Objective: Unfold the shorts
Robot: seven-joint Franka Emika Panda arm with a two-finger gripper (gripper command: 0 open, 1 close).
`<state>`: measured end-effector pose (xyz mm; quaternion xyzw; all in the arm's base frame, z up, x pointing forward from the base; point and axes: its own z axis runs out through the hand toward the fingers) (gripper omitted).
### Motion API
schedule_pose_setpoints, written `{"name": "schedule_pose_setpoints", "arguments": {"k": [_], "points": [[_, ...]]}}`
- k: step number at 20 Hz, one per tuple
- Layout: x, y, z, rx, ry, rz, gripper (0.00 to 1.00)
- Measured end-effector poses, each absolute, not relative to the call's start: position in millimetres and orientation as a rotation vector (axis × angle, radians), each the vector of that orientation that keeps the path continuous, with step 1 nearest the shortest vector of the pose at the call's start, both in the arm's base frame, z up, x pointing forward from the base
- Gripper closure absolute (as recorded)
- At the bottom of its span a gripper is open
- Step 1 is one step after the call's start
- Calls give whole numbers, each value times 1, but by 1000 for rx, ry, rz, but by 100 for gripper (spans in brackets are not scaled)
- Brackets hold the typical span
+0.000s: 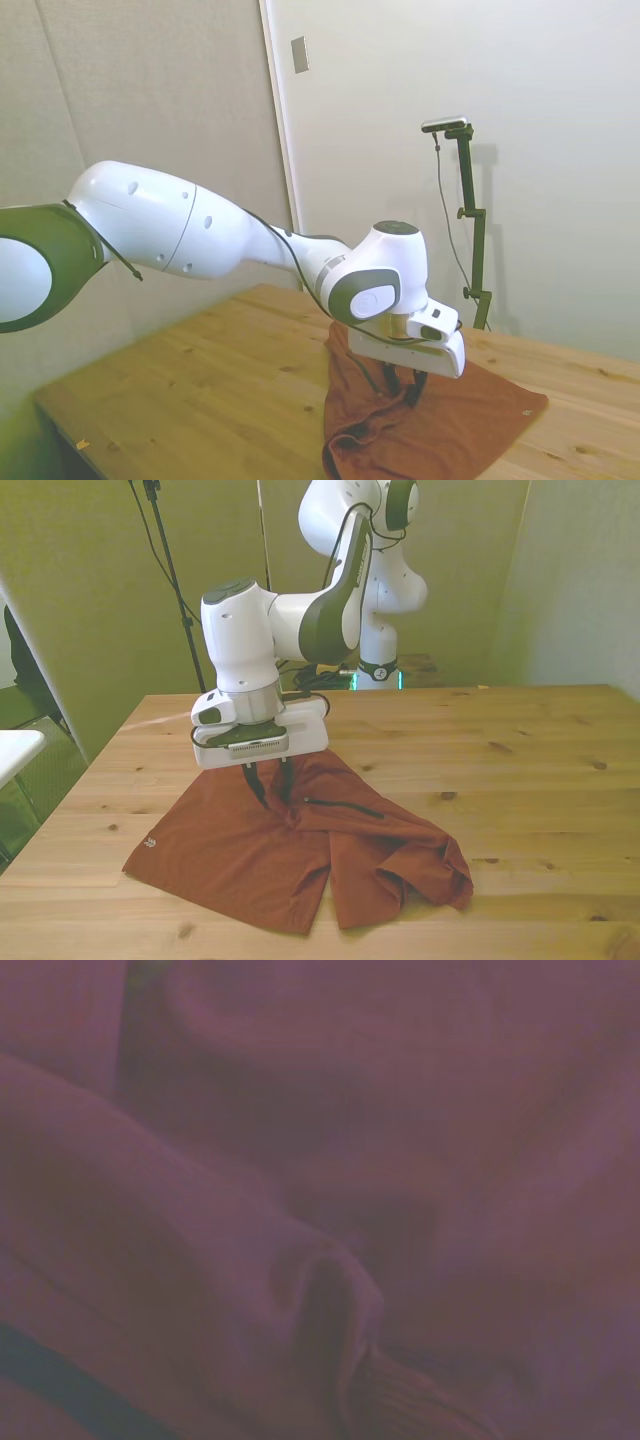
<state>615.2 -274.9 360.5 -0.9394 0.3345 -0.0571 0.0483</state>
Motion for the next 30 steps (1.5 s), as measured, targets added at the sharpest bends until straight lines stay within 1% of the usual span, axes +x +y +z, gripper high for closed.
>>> {"name": "schedule_pose_setpoints", "arguments": {"k": [4,7,10,12,14,17,20,23,26,27,30], "points": [[615,-269,369,-2869,987,-190,100],[611,-252,384,-2871,934,-209,100],[597,-217,403,-2880,855,-235,100],[585,-183,415,-2906,772,-258,100],[569,-142,421,-2944,667,-279,100],[543,-78,424,-3000,513,-296,100],[514,-27,423,-3035,375,-286,100],[485,5,421,-3064,264,-261,100],[466,16,414,-3089,219,-200,100],[463,17,411,-3093,216,-190,0],[461,17,407,-3106,234,-183,0]]}}
